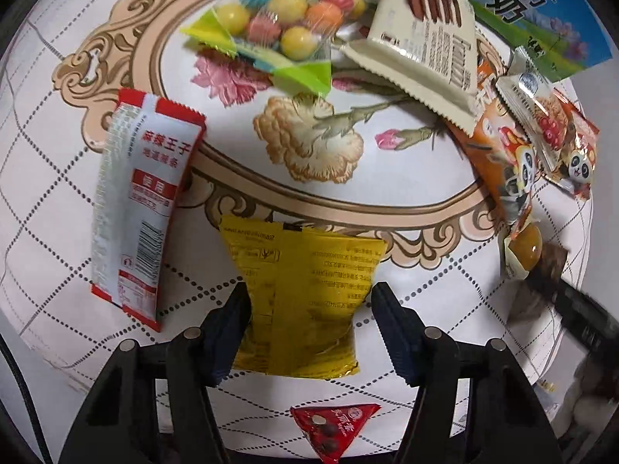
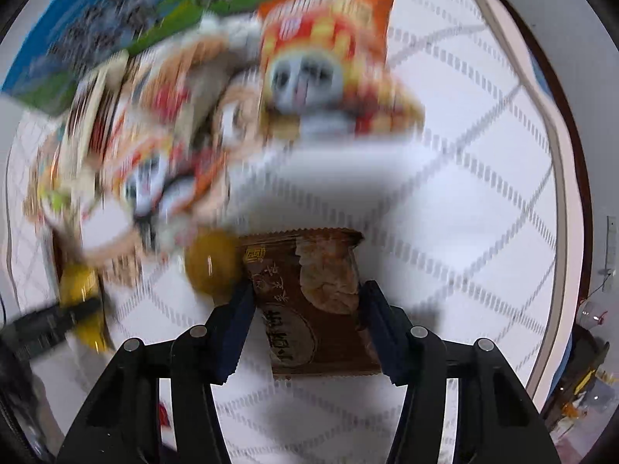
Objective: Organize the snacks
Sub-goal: 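Grasp the yellow chip bag with the left tool while the right tool grasps the brown cake packet, then lower both packets into the box and open both tools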
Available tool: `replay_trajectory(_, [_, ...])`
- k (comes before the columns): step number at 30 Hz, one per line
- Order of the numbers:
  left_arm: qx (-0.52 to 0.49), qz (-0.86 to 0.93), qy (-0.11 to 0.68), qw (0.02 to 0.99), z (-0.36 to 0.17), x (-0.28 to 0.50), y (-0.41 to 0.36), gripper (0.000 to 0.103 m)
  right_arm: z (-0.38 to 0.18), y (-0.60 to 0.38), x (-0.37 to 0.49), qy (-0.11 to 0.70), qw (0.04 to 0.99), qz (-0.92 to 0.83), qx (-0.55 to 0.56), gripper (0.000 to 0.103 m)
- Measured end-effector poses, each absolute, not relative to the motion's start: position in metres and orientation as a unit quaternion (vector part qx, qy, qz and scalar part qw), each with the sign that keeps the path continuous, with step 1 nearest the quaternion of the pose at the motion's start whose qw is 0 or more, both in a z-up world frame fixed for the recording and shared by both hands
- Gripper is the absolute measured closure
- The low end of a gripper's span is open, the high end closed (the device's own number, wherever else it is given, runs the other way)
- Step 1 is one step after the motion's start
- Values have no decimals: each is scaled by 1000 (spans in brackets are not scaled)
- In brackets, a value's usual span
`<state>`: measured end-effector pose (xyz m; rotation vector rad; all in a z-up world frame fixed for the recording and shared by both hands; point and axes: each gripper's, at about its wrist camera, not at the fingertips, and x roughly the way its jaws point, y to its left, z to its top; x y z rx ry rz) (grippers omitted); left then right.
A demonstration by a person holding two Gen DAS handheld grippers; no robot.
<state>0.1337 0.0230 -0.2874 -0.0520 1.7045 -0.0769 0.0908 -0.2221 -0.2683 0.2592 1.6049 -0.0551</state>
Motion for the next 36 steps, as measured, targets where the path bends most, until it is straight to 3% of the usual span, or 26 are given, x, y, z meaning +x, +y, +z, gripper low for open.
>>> replay_trajectory(4, [9, -49, 764, 643, -314, 124, 19, 40, -273, -217, 74, 724, 680, -26, 117, 44])
replay_trajectory(15, [22, -42, 758, 650, -320, 142, -4, 40, -280, -217, 70, 722, 679, -43, 124, 41])
replay_trajectory(16, [22, -39, 755, 654, -313, 141, -2, 42, -279, -216, 72, 722, 680, -43, 123, 41])
replay_trajectory(18, [31, -34, 745, 666, -293, 138, 11, 57, -279, -213, 70, 719, 683, -44, 120, 44])
replay_trajectory(26, [17, -67, 719, 691, -240, 117, -2, 59, -252, -216, 57, 704, 692, -21, 158, 44])
replay_trajectory(36, [-60, -145, 662, 733, -128, 184, -34, 59, -139, -209, 112, 610, 760, 51, 220, 44])
